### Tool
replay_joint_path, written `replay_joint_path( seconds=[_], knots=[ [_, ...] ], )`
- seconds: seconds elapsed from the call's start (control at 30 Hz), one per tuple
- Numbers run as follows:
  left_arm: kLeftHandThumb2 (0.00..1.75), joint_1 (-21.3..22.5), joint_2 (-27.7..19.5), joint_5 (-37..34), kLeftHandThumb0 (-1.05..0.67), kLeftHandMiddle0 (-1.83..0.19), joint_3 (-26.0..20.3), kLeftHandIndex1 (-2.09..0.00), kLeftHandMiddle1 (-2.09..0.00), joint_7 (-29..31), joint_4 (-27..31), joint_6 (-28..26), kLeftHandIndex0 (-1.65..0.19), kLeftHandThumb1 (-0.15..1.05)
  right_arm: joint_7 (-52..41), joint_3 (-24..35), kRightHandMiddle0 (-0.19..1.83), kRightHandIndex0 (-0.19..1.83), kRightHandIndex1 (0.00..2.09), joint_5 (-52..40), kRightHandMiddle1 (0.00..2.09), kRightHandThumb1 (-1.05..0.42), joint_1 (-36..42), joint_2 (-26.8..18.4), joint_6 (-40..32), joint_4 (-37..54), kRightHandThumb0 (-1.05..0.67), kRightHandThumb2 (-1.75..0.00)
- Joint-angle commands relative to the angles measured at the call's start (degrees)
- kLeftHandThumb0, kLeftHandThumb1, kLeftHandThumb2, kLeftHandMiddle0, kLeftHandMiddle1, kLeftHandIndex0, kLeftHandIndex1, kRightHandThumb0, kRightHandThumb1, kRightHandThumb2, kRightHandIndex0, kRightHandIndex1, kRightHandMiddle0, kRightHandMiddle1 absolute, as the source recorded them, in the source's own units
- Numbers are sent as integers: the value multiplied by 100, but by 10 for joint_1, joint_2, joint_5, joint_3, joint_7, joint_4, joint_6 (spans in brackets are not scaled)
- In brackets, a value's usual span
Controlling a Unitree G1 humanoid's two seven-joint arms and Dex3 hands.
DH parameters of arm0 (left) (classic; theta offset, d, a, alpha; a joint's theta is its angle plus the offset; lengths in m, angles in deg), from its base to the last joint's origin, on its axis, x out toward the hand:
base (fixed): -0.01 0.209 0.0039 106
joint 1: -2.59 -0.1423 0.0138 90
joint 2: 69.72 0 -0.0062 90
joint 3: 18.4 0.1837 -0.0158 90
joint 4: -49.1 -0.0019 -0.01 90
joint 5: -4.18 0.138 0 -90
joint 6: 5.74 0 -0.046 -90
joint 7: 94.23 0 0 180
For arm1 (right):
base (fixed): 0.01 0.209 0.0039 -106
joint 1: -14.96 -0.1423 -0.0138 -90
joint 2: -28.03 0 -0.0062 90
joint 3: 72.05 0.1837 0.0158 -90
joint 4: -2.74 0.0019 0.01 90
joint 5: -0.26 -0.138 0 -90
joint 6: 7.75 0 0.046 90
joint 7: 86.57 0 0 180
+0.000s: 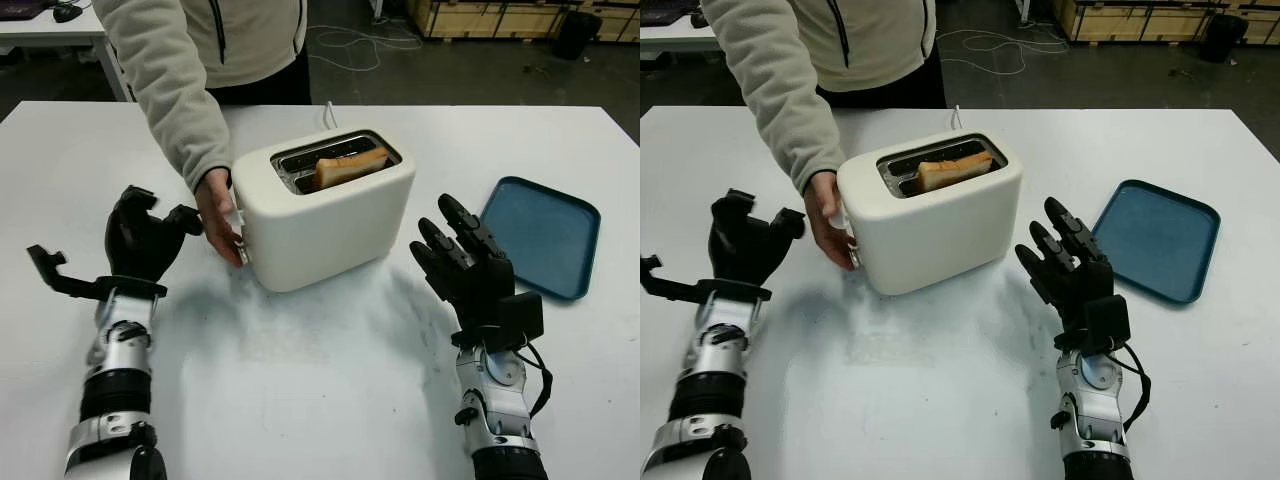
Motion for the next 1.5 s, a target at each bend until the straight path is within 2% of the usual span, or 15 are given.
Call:
replay_joint_path(
  seconds=[0.0, 0.1, 0.17, 0.27, 0.33, 0.4, 0.47, 0.63, 0.67, 0.97, 1.13, 1.23, 1.33, 1.4, 1.47],
  knots=[
    [0, -9, 4, -17, -76, -157, -14, -37, -67, -22, 24, -33, -157, 23, 2, 2, 54, 59, 1, -2, 0, -89, 1, 0, -3, 10, -18, 0],
    [0, -10, 12, -34, -68, -157, -29, -42, -68, -44, 40, -69, -157, 20, 2, 0, 55, 59, 0, -3, 0, -89, 3, 1, -8, 16, -17, 0],
    [0, -13, 24, -43, -64, -157, -38, -47, -74, -96, 65, -88, -157, 17, 1, 0, 55, 59, 0, 0, 0, -89, 2, -1, -1, 11, -17, 0],
    [0, -16, 30, -37, -68, -157, -43, -48, -80, -145, 94, -100, -157, 16, 3, 1, 55, 59, 0, 2, 0, -89, 2, -2, -3, 10, -19, 0],
    [0, -17, 35, -28, -88, -157, -44, -51, -84, -168, 109, -99, -157, 17, 2, 1, 55, 59, 1, 0, 0, -89, 3, -1, -6, 12, -19, 0],
    [1, -17, 32, -15, -101, -157, -42, -52, -83, -160, 106, -93, -157, 18, 2, 0, 55, 59, 1, -1, 0, -89, 4, -1, -8, 14, -18, 0],
    [2, -16, 23, 26, -104, -157, -32, -53, -80, -127, 96, -61, -157, 22, 3, 1, 55, 59, 1, 3, 0, -89, 3, -2, 0, 7, -18, 0],
    [5, -3, 0, 173, -105, -157, -4, -55, -70, -14, 27, 104, -157, 42, 4, 1, 56, 60, 1, 2, 0, -88, 3, -2, -10, 12, -19, 0],
    [4, -1, -1, 199, -105, -157, -2, -53, -68, -12, 16, 134, -157, 45, 3, 2, 56, 60, 1, -1, 0, -88, 2, -2, -6, 8, -19, 0],
    [5, 5, 23, 414, -105, -157, 22, -75, -104, -151, -16, 373, -157, 84, 4, 0, 56, 60, 1, -2, 0, -89, 4, -1, -9, 13, -18, 0],
    [7, 6, 22, 458, -105, -157, 27, -87, -115, -207, -23, 416, -157, 92, 6, 0, 56, 60, 1, -5, 0, -89, 5, 1, -16, 19, -17, 0],
    [15, 11, 21, 490, -105, -157, 28, -92, -121, -241, -41, 455, -157, 92, 3, 0, 56, 60, 1, 0, 0, -88, 3, -2, -6, 9, -19, 0],
    [35, 13, 14, 564, -105, -157, 32, -105, -132, -316, -57, 486, -157, 92, 0, 1, 56, 60, 1, -2, 0, -89, 1, -3, -2, 4, -19, 0],
    [43, 7, 6, 600, -105, -155, 37, -104, -134, -348, -53, 485, -146, 92, -4, 4, 56, 60, 1, -5, 0, -89, -1, -2, 9, -5, -18, 0],
    [39, -4, -11, 633, -105, -139, 46, -96, -128, -364, -46, 476, -117, 92, -3, 5, 57, 60, 1, -2, 0, -88, -3, -3, 15, -10, -19, 0]
  ],
)
